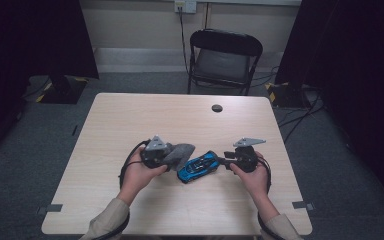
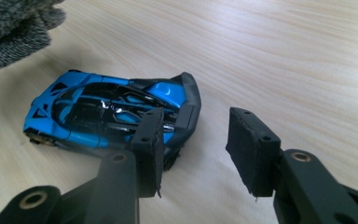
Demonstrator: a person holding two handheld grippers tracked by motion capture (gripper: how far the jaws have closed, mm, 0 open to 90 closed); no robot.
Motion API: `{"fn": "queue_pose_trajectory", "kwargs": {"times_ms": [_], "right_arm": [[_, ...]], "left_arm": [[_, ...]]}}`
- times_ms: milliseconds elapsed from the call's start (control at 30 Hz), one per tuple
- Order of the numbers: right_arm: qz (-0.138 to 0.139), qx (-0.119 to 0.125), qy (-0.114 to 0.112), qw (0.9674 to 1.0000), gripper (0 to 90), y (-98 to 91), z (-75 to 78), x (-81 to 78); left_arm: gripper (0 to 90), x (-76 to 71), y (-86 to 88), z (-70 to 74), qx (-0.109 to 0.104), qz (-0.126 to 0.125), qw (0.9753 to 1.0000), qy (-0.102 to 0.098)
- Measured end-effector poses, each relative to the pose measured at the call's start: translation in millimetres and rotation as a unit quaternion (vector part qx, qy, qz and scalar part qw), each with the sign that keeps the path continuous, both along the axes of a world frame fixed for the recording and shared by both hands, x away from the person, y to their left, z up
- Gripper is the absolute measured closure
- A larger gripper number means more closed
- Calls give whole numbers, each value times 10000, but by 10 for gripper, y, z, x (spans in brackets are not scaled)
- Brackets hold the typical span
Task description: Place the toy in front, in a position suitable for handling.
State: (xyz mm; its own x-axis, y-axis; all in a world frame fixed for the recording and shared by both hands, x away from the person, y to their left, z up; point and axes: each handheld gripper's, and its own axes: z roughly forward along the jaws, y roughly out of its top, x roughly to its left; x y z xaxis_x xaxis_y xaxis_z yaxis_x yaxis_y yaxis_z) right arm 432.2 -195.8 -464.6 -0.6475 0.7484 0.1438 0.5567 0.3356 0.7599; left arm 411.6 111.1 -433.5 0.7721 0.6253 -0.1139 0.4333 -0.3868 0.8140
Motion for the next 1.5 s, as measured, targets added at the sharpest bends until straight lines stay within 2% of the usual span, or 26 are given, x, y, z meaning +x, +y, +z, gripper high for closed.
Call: {"fn": "queue_pose_trajectory", "kwargs": {"times_ms": [100, 167, 200, 300, 367, 467, 533, 567, 667, 800, 900, 967, 1067, 1267, 1500], "right_arm": [[19, 19, 118, 9999, 559, 49, -51, 33], [37, 101, 223, 9997, 556, 73, -82, 42], [39, 27, 266, 9996, 566, 86, -99, 44], [16, 85, 303, 9995, 613, 97, -119, 48], [48, 54, 306, 9995, 642, 125, -114, 48], [59, -3, 299, 9995, 649, 147, -106, 48], [6, -4, 302, 9995, 662, 159, -109, 50], [-57, 16, 304, 9995, 689, 154, -110, 54], [-98, 131, 368, 9992, 712, 150, -119, 68], [-103, -20, 300, 9995, 720, 172, -97, 70], [-133, -14, 277, 9995, 733, 164, -93, 67], [-140, 0, 272, 9995, 734, 168, -95, 60], [-140, -38, 248, 9996, 734, 178, -90, 59], [-117, -114, 197, 9997, 735, 195, -84, 50], [-127, -101, 177, 9997, 736, 198, -89, 41]], "left_arm": [[680, 91, -218, 17, 28, -86, 9999, -46], [678, 141, -352, 2, 32, -165, 9999, 28], [678, 160, -413, -11, 61, -217, 9997, 73], [676, 197, -571, -70, 200, -308, 9992, 134], [670, 220, -643, -120, 311, -296, 9990, 150], [669, 248, -710, -203, 458, -282, 9981, 298], [672, 260, -720, -215, 401, -262, 9983, 343], [672, 259, -722, -202, 464, -277, 9979, 357], [675, 228, -704, -158, 620, -389, 9966, 371], [675, 135, -623, -151, 718, -509, 9954, 388], [675, 48, -515, -182, 659, -515, 9957, 390], [675, -12, -426, -222, 489, -498, 9965, 458], [676, -108, -290, -265, 404, -472, 9967, 521], [676, -253, -89, -323, 407, -417, 9966, 578], [677, -325, 68, -367, 348, -306, 9967, 673]]}}
